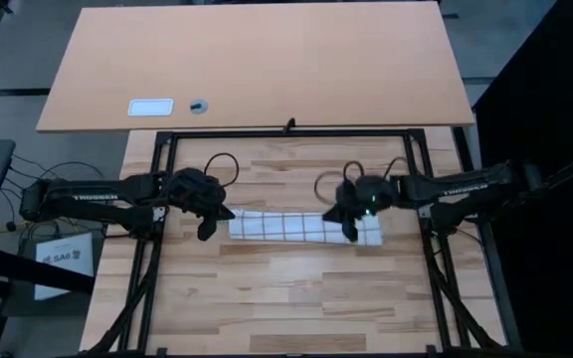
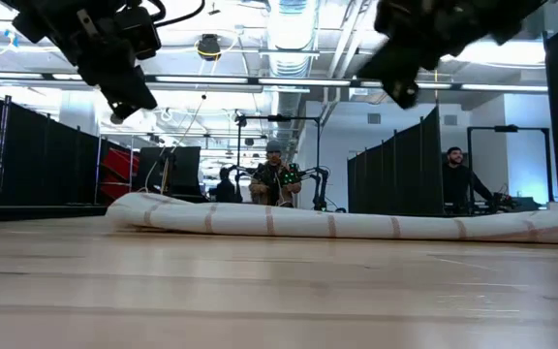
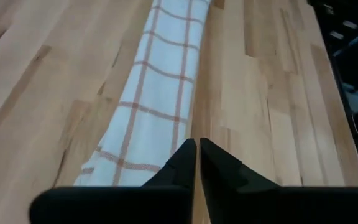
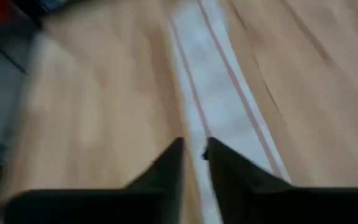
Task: Roll towel
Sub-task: Return to Home Position
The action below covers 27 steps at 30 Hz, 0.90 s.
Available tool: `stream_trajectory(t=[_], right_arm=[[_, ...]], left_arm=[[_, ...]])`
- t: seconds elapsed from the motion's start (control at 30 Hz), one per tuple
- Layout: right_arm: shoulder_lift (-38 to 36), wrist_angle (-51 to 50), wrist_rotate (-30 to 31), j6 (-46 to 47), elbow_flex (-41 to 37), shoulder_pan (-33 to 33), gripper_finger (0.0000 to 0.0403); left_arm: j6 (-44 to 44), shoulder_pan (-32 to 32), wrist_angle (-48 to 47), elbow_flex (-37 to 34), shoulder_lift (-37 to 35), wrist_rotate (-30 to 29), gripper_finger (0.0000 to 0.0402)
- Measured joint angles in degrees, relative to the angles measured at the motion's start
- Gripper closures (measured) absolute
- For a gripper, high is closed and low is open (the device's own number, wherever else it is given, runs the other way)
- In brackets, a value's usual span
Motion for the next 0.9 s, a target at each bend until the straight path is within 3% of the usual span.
stream_trajectory(t=[0.13, 0.23, 0.43, 0.67, 0.77, 0.9], right_arm=[[-1.7, 9.2, -9.0, 0.9, 0.0, -6.2, 0.0400], [-7.1, 9.8, -7.9, 1.1, -0.2, -8.6, 0.0402], [-24.3, 4.4, 8.9, -1.7, -4.4, -5.2, 0.0403], [-39.7, 0.9, 28.1, -2.4, -12.8, 4.3, 0.0403], [-44.0, 1.4, 32.8, -2.3, -17.2, 7.6, 0.0403], [-47.9, 0.0, 34.1, 1.5, -21.5, 9.8, 0.0403]], left_arm=[[4.7, 2.4, 0.6, 0.0, 0.0, 4.4, 0.0401], [6.0, 4.4, 0.9, -0.1, -0.4, 4.7, 0.0401], [4.0, 6.0, 7.2, -0.4, -2.6, 5.6, 0.0401], [0.4, 6.0, 10.6, -0.4, -4.3, 0.2, 0.0402], [-1.9, 5.9, 8.6, -0.4, -4.2, -2.7, 0.0401], [-2.2, 5.9, 6.0, -0.5, -4.2, -5.8, 0.0402]])
